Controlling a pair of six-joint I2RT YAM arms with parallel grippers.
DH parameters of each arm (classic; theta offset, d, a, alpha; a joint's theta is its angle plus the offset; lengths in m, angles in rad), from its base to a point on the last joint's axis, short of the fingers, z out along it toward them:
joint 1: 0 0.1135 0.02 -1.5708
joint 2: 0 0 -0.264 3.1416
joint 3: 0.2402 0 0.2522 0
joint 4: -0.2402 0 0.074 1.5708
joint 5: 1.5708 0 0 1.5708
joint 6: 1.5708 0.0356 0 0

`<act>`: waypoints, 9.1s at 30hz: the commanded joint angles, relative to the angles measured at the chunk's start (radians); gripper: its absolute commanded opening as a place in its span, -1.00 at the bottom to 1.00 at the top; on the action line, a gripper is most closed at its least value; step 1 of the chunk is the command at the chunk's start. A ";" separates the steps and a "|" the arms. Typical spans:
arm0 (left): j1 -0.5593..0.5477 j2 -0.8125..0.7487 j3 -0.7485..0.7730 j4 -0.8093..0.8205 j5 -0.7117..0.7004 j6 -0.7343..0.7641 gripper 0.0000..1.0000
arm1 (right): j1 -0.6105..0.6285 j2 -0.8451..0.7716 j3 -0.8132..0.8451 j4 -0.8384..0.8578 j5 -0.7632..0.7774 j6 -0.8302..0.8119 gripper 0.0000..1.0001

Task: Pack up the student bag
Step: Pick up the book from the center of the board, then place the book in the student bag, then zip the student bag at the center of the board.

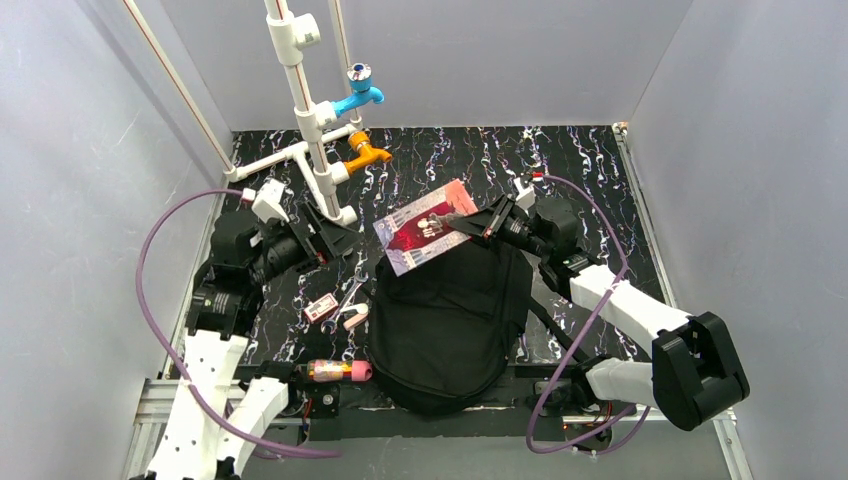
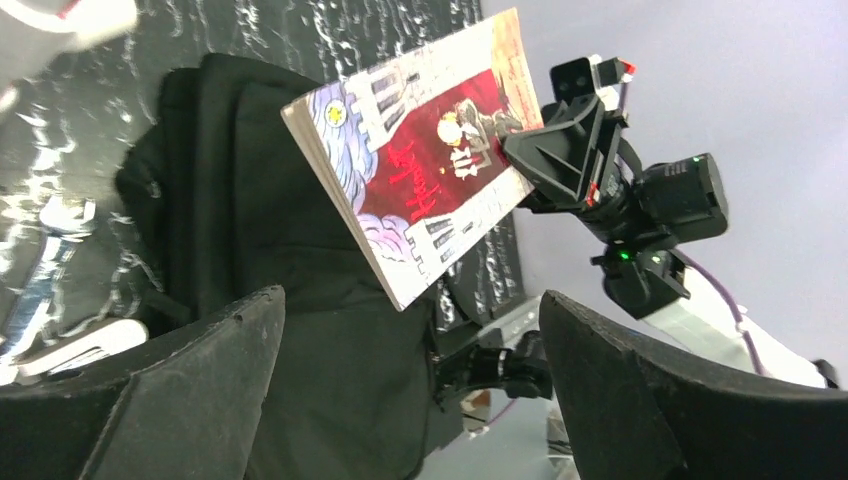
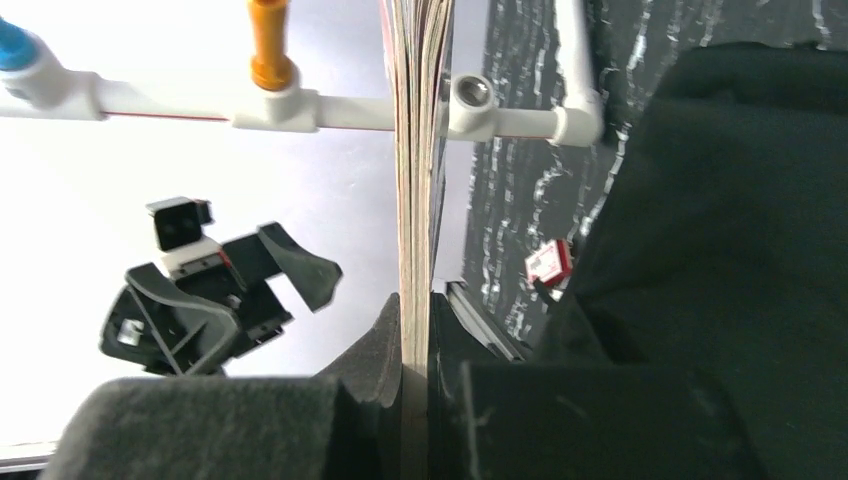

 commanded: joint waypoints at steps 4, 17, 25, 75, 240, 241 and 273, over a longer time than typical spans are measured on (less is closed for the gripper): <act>-0.014 0.001 -0.265 0.447 0.208 -0.408 0.96 | 0.001 0.029 -0.020 0.320 -0.024 0.213 -0.97; -0.197 0.091 -0.302 0.761 0.081 -0.514 0.17 | 0.021 0.017 -0.107 0.425 -0.040 0.320 -0.97; -0.230 0.116 -0.362 0.913 0.104 -0.526 -1.00 | 0.043 0.017 -0.099 0.385 -0.088 0.255 -0.97; -0.228 -0.131 -0.011 -0.177 -0.347 0.055 -1.00 | 0.316 0.231 0.424 -0.865 0.978 -1.107 0.50; -0.635 0.490 -0.367 0.539 -0.276 -0.208 -0.58 | 0.143 -0.222 -0.140 -0.817 0.352 -0.705 -0.71; -0.633 0.496 -0.365 0.539 -0.274 -0.209 -0.59 | 0.146 -0.246 -0.151 -0.807 0.328 -0.692 -0.90; -0.575 0.403 -0.286 0.439 -0.229 -0.052 0.07 | 0.351 -0.399 -0.248 -0.445 0.213 -0.230 -0.97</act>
